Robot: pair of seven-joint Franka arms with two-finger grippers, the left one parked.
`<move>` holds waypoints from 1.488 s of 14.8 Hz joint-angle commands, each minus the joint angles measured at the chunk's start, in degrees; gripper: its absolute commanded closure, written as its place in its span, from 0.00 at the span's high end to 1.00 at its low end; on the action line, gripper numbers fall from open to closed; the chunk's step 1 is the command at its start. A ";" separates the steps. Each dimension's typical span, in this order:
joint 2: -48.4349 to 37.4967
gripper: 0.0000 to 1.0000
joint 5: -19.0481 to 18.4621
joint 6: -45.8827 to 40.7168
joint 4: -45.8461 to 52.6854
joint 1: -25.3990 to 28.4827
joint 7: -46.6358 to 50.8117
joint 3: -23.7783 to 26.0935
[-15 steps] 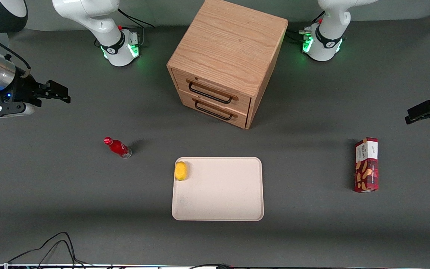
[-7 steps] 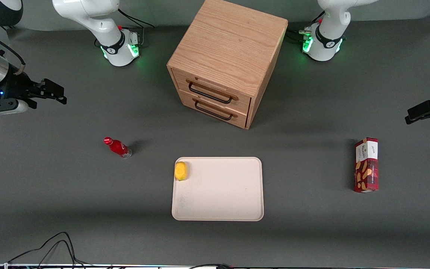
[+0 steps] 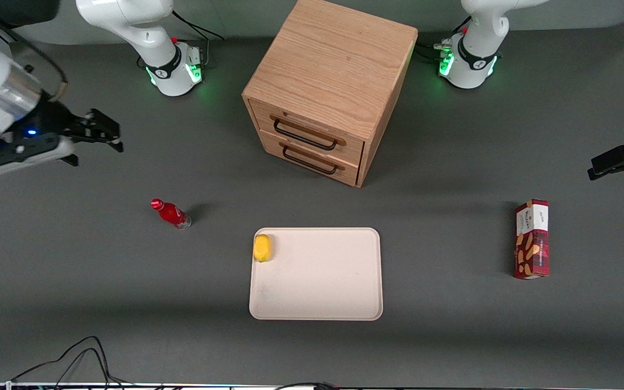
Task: Open upper drawer
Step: 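Move the right gripper toward the upper drawer's black handle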
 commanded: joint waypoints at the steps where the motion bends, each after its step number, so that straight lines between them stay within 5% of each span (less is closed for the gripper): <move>1: 5.75 1.00 4.02 -0.56 6.33 -0.31 -4.73 3.22; 16: 16.74 1.00 4.04 4.36 6.95 -0.13 -8.17 22.20; 22: 19.55 1.00 1.67 6.39 6.95 4.87 -7.99 23.01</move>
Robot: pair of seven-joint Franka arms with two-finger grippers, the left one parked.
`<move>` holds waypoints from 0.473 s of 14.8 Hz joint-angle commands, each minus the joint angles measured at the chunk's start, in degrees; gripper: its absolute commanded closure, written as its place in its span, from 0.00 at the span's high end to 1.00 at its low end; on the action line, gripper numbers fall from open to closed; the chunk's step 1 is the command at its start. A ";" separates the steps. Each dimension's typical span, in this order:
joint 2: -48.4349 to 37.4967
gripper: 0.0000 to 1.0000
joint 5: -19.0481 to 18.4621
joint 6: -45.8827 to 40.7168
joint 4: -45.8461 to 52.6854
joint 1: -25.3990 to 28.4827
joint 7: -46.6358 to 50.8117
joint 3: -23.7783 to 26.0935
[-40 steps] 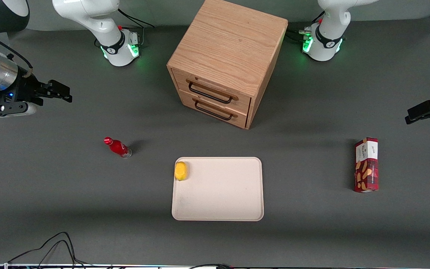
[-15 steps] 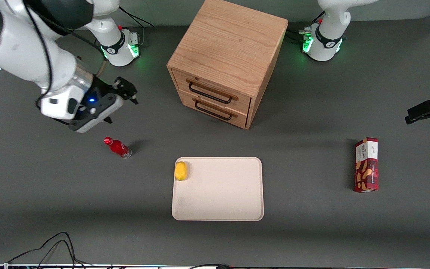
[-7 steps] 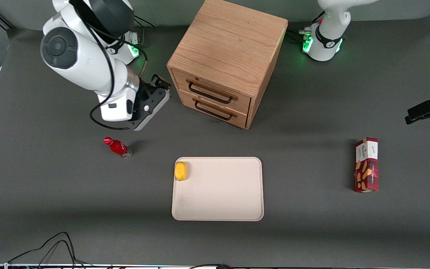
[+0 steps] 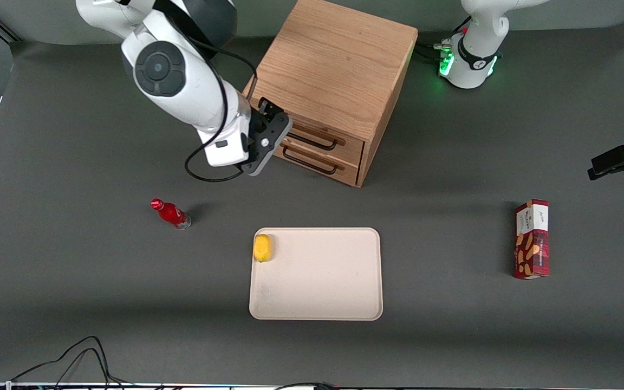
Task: Open upper drawer
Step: 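Move the right gripper toward the upper drawer's black handle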
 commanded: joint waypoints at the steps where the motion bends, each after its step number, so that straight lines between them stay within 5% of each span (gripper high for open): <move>1: 2.78 1.00 -2.27 0.91 1.59 1.45 -1.09 0.17; 7: 4.55 1.00 -2.46 2.85 1.15 2.51 -1.45 0.17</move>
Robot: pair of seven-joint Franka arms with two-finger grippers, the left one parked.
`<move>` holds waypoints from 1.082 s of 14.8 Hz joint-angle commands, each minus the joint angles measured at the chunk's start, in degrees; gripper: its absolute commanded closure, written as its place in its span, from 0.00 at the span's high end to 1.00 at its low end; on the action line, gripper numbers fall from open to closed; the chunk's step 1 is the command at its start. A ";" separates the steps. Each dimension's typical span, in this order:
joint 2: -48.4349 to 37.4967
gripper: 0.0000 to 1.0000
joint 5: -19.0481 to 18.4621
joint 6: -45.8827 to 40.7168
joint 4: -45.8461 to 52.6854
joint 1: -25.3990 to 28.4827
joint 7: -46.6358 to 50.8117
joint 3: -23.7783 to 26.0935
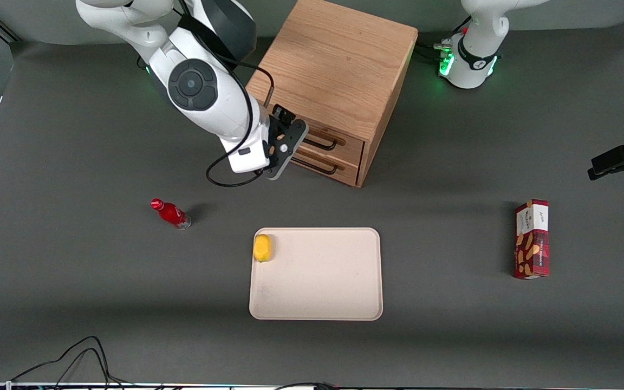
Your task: Open upper drawer
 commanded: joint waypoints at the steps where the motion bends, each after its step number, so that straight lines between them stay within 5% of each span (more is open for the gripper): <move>1: 1.31 1.00 -1.01 1.18 0.99 0.81 -1.03 0.07; 16: 1.75 1.00 -2.07 7.51 -5.51 2.57 -0.95 0.16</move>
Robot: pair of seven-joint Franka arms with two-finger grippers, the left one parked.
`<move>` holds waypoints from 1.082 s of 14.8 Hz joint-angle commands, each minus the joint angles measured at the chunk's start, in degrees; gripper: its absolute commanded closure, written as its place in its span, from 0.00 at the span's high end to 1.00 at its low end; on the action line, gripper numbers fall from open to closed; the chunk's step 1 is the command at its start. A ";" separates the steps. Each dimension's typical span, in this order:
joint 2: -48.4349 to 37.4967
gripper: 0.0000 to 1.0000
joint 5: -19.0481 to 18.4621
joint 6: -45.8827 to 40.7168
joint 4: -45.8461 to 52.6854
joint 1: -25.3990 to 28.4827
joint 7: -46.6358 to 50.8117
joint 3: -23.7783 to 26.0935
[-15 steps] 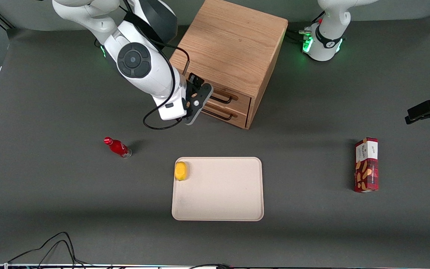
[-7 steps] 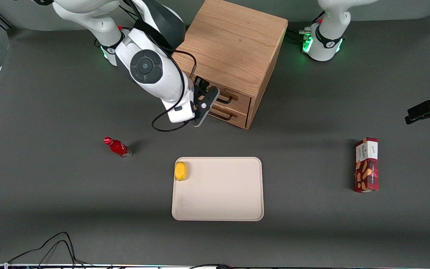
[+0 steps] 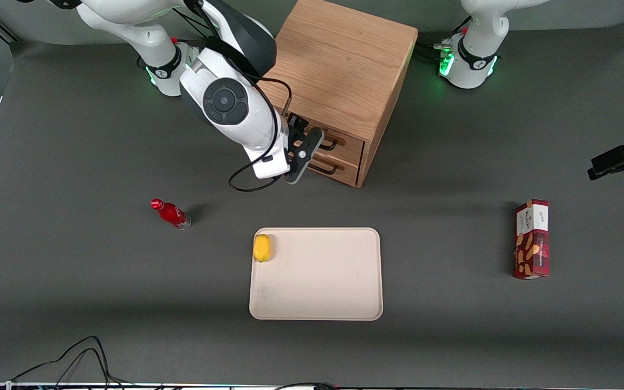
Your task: Open upper drawer
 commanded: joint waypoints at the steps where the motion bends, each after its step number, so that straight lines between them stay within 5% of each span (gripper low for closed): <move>1: -1.08 1.00 -0.72 1.95 -2.29 0.37 -0.87 0.01; 16: -2.31 1.00 -0.81 6.17 -6.60 0.99 -0.87 -0.07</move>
